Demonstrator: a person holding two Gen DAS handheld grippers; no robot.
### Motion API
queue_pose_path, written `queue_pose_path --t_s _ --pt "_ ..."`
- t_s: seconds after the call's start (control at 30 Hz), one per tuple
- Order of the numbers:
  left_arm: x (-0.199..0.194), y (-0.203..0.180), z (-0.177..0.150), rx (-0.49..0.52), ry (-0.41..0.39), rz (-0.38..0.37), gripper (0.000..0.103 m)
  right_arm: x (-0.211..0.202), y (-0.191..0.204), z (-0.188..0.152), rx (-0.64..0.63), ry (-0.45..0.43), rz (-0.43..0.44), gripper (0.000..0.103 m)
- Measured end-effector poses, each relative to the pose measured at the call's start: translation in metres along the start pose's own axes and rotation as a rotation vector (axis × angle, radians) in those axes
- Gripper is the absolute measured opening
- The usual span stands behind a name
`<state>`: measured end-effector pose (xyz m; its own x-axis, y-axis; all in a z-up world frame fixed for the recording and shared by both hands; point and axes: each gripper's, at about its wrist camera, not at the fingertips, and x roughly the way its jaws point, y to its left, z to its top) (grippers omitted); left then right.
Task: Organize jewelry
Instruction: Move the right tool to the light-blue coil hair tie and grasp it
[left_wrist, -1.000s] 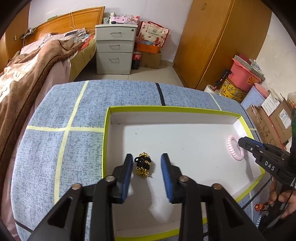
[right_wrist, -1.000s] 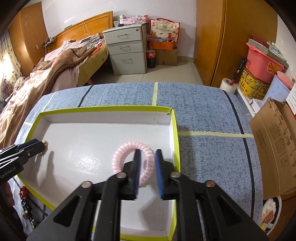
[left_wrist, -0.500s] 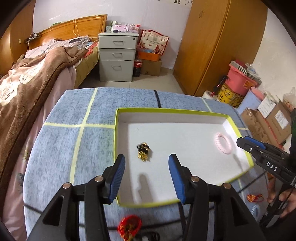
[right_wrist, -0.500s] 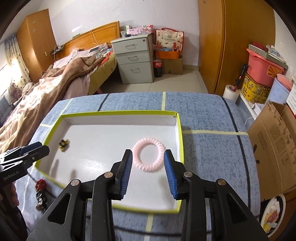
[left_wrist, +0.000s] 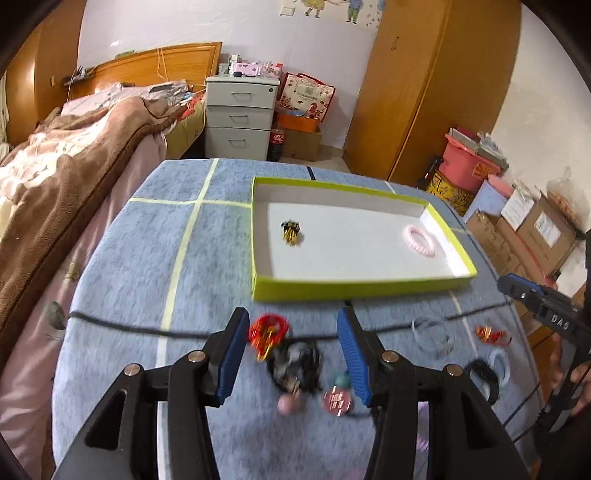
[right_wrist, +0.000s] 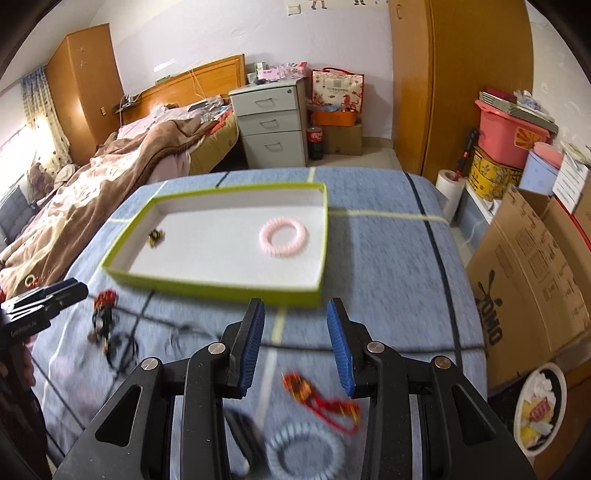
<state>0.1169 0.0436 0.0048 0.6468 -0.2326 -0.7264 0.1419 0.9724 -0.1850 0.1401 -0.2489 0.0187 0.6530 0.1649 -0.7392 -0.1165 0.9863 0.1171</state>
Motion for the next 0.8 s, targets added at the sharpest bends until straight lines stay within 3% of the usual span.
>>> queue_pose_path --t_s 0.13,0.43,0.8 --pt "-0.006 0.002 -0.012 -0.02 0.013 -0.038 0.052 -0.01 -0.009 -0.02 0.025 0.01 -0.004 0.036" --pt "-0.019 0.003 -0.036 -0.046 0.004 -0.032 0.052 -0.022 -0.025 -0.063 0.062 0.06 -0.032 0.036" --pt "-0.021 0.012 -0.054 -0.078 0.03 -0.03 0.052 -0.019 -0.025 -0.083 0.04 0.11 -0.054 0.036"
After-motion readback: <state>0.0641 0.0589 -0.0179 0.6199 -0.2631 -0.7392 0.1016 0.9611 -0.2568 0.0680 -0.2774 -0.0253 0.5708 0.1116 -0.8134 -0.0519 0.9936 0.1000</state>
